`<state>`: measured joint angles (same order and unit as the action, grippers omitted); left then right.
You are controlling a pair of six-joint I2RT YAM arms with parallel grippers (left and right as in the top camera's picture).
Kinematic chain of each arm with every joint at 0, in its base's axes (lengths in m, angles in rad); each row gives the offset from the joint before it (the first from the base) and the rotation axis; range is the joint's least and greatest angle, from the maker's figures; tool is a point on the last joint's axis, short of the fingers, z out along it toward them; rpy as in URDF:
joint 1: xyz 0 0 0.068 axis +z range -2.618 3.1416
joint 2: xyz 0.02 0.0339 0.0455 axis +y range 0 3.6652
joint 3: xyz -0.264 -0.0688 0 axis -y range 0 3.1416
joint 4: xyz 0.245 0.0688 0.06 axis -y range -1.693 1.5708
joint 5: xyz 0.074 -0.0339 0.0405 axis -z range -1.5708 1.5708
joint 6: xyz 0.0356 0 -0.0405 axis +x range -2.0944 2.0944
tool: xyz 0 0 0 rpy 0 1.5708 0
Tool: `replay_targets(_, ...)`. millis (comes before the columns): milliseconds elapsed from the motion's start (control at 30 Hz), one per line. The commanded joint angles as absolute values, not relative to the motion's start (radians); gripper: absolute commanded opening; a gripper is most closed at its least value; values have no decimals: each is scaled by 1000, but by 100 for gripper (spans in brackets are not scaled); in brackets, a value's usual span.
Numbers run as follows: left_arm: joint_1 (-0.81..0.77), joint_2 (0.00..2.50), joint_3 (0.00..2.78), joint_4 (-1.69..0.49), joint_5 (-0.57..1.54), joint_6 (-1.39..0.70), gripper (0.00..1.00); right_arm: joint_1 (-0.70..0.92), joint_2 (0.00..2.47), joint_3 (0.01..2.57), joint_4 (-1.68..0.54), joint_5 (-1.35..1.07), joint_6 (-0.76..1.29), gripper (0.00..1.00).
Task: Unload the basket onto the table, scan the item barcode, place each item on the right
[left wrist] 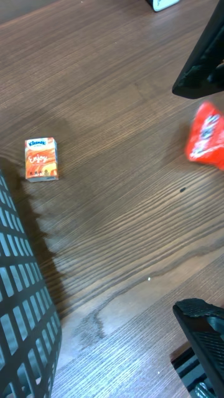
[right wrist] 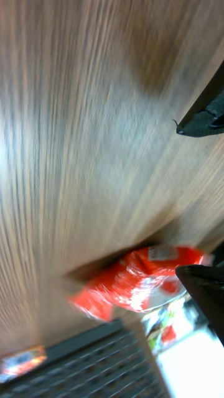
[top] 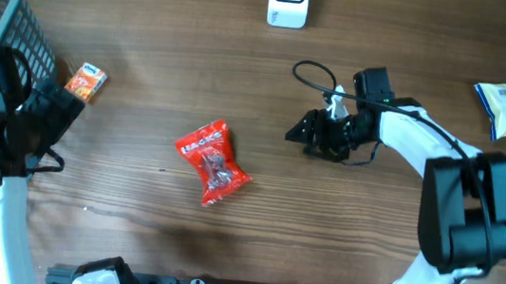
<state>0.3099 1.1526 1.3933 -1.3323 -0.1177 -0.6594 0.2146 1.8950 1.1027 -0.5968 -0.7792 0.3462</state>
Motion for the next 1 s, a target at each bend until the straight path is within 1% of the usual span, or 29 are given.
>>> replay_targets(0,317,1152,1393,-1333,-113,-659,100,299,1767,1146,-626,-748,106,70)
replay_targets(100,317,1152,1393,-1333,-113,-659,100,395,1723,1146,-631,-747,44,76)
replay_targets(167,317,1152,1393,-1333,-113,-659,100,457,1712,1146,-622,-743,22,77)
replay_targets(367,317,1152,1393,-1333,-113,-659,100,707,1711,1146,-559,-506,47,80)
replay_targets(433,317,1152,1393,-1333,-113,-659,100,784,1711,1146,-524,-408,74,86)
replay_targets(500,317,1152,1393,-1333,-113,-659,100,861,1711,1146,-489,-287,81,95)
replay_targets(567,317,1152,1393,-1333,-113,-659,100,921,1711,1146,-471,-170,81,99)
replay_targets(700,317,1152,1393,-1333,-113,-659,100,1017,1711,1146,-448,11,66,99)
replay_targets(833,317,1152,1393,-1333,-113,-659,100,1099,1712,1146,-431,109,-28,99)
replay_targets(967,317,1152,1393,-1333,-113,-659,100,1147,1713,1145,-422,207,-27,99)
